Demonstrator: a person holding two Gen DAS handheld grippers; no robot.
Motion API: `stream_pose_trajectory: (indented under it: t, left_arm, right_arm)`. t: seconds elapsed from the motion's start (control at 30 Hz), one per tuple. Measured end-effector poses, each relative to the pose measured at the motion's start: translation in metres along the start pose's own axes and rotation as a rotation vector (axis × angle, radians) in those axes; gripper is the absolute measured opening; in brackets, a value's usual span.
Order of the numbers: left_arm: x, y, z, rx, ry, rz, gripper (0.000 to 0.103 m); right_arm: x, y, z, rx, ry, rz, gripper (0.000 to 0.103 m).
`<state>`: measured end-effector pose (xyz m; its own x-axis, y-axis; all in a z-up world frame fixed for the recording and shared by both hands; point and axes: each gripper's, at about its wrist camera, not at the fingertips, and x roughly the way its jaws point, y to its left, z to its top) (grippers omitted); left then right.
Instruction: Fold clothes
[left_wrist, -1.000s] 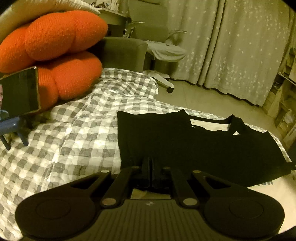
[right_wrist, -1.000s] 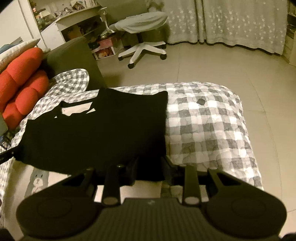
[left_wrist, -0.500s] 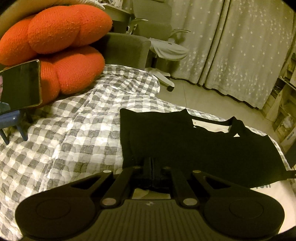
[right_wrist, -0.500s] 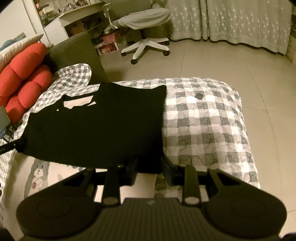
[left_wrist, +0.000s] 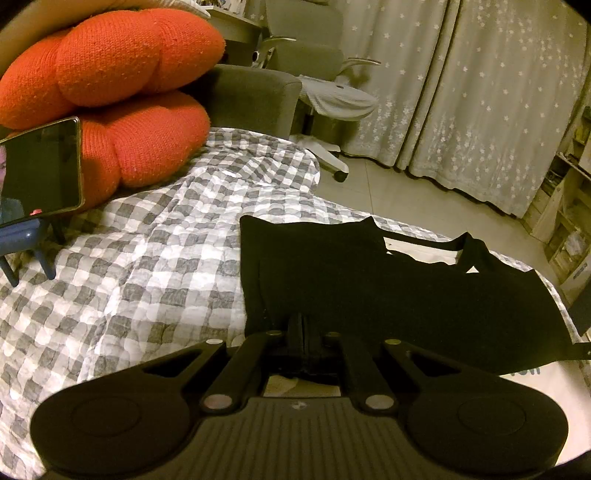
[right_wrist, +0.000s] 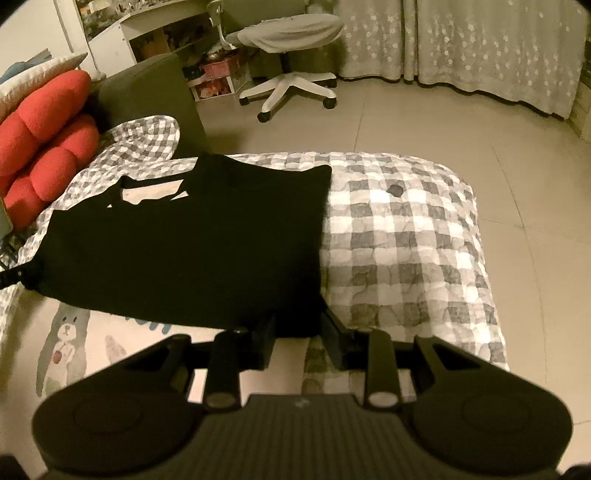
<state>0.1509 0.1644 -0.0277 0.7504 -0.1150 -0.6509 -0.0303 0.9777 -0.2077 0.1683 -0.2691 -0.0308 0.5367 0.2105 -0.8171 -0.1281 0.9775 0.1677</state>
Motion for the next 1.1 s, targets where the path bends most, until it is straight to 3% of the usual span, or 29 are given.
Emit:
stream_pose_trajectory:
  t: [0.3,0.5,0.7,1.1]
  left_arm:
    - [-0.001,0.0,0.0,0.001,0.001,-0.002,0.004]
    - [-0.008,0.001,0.0,-0.012,-0.011,-0.007,0.004]
    - [-0.017,-0.004,0.002,0.006,-0.018,-0.002,0.004]
    - [-0.032,-0.029,-0.014,0.076,0.022,0.027,0.004]
  right_arm:
    - [-0.002,0.004,0.0,-0.008,-0.013,-0.018,0.028]
    - [-0.017,0.015,0.005,-0.046,-0.096,-0.057,0.025]
    - [-0.029,0.035,0.01,-0.083,-0.163,-0.034,0.025]
    - [-0.015,0.092,-0.017,-0.259,-0.095,-0.019,0.025]
